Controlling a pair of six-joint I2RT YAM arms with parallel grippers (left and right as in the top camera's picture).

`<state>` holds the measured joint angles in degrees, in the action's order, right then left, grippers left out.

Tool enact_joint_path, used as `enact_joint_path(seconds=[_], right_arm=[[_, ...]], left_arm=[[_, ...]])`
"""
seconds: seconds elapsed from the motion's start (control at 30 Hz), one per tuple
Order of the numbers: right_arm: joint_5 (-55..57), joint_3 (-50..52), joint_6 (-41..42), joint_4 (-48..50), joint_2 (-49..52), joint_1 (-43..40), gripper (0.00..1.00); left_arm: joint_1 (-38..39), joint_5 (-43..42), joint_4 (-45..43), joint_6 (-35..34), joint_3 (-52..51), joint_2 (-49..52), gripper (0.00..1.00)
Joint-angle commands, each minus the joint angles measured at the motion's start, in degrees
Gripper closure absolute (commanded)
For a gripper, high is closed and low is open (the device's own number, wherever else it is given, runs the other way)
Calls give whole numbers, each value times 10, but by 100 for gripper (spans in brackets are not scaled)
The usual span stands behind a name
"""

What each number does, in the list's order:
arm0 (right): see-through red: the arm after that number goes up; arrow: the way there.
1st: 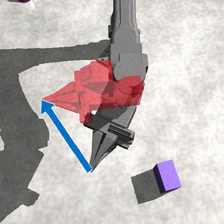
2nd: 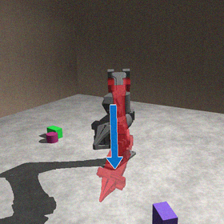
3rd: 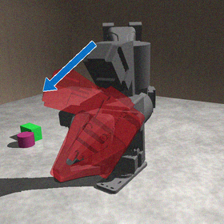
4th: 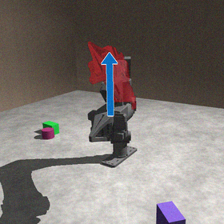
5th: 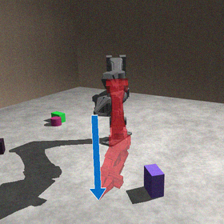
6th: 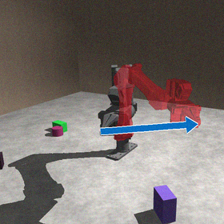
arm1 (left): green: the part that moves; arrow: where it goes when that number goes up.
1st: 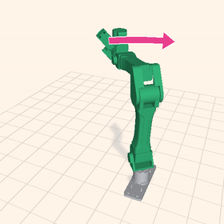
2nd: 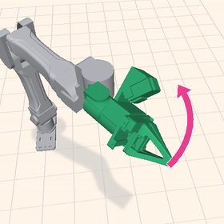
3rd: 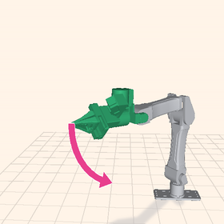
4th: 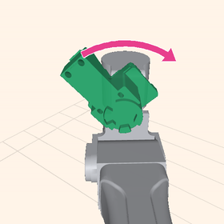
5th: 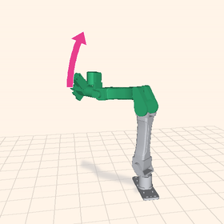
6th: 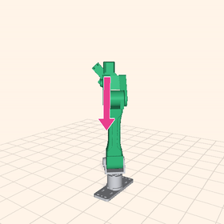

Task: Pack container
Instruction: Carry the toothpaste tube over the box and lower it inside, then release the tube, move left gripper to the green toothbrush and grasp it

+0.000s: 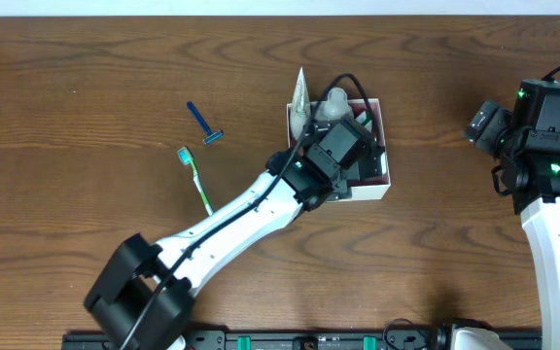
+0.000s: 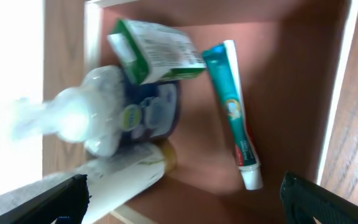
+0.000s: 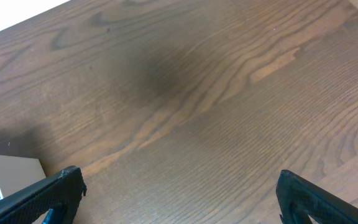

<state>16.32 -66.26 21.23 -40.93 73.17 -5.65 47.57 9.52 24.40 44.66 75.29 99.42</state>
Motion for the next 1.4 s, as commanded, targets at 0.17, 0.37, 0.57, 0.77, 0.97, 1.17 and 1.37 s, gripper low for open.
enact_joint_path(seconds=[0.17, 0.37, 0.57, 0.77, 0.97, 1.17, 1.37], right_arm=[[6, -5, -7, -1, 0, -3, 1], [6, -5, -7, -1, 0, -3, 1], [6, -5, -7, -1, 0, -3, 1], [6, -5, -7, 0, 0, -3, 1], [6, -5, -7, -1, 0, -3, 1], [6, -5, -7, -1, 0, -3, 1], [6, -5, -7, -1, 0, -3, 1]], left_arm=[[-8, 17, 67, -302, 11, -183, 2], [-79, 117, 200, -595, 11, -274, 3], [-187, 139, 253, -688, 2, -260, 2], [-266, 125, 223, -713, -27, -185, 2], [-345, -2, 223, -714, -27, -99, 2], [-389, -81, 227, -714, -27, -40, 2], [-388, -82, 258, -714, -28, -8, 2]])
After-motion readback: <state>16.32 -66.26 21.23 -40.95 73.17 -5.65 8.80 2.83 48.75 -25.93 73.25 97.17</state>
